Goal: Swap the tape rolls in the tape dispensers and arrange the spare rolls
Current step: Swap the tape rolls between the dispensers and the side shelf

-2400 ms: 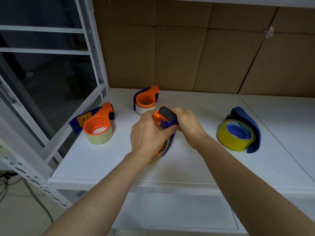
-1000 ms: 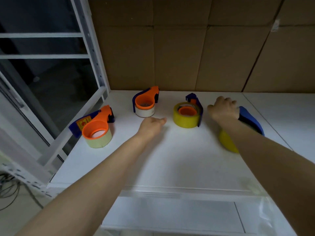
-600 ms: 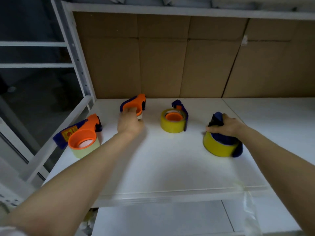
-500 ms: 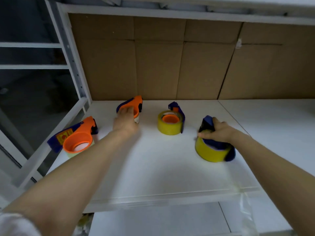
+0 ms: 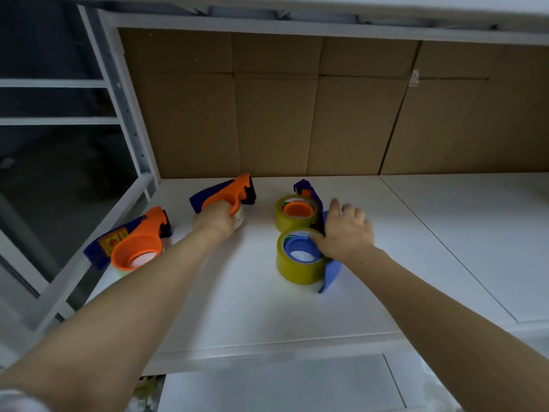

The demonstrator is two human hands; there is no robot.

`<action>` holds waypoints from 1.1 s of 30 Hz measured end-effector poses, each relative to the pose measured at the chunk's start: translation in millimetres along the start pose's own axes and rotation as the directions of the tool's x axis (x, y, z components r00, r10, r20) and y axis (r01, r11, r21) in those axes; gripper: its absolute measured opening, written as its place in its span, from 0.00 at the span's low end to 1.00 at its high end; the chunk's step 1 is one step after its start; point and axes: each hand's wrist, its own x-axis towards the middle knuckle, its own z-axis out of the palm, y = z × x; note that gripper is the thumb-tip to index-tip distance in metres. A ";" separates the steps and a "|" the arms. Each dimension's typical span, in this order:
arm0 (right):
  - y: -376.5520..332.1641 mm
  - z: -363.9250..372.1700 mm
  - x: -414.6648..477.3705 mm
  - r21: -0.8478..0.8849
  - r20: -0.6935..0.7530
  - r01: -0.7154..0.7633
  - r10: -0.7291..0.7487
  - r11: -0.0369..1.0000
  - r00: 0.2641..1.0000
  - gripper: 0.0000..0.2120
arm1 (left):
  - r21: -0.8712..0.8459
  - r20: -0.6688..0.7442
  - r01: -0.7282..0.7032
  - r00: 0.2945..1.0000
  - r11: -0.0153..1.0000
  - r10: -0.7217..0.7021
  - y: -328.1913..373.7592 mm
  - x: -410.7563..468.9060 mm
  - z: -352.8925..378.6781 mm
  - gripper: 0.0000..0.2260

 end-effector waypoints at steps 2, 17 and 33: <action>-14.6 -10.1 3.3 0.148 -0.198 0.166 -0.135 0.975 0.971 0.27 | -0.257 -0.030 -0.009 1.000 0.966 0.001 5.8 -5.8 -8.4 0.13; -90.5 -11.6 19.9 0.927 0.333 -0.357 -0.181 -0.118 0.925 0.14 | -0.853 0.134 0.194 0.979 0.485 -0.155 -2.5 -50.0 -56.9 0.15; -3.4 -29.0 31.5 0.859 0.297 -0.221 0.098 -0.462 0.950 0.15 | 0.669 0.050 -0.111 0.993 0.735 0.105 -5.7 -22.0 -13.0 0.08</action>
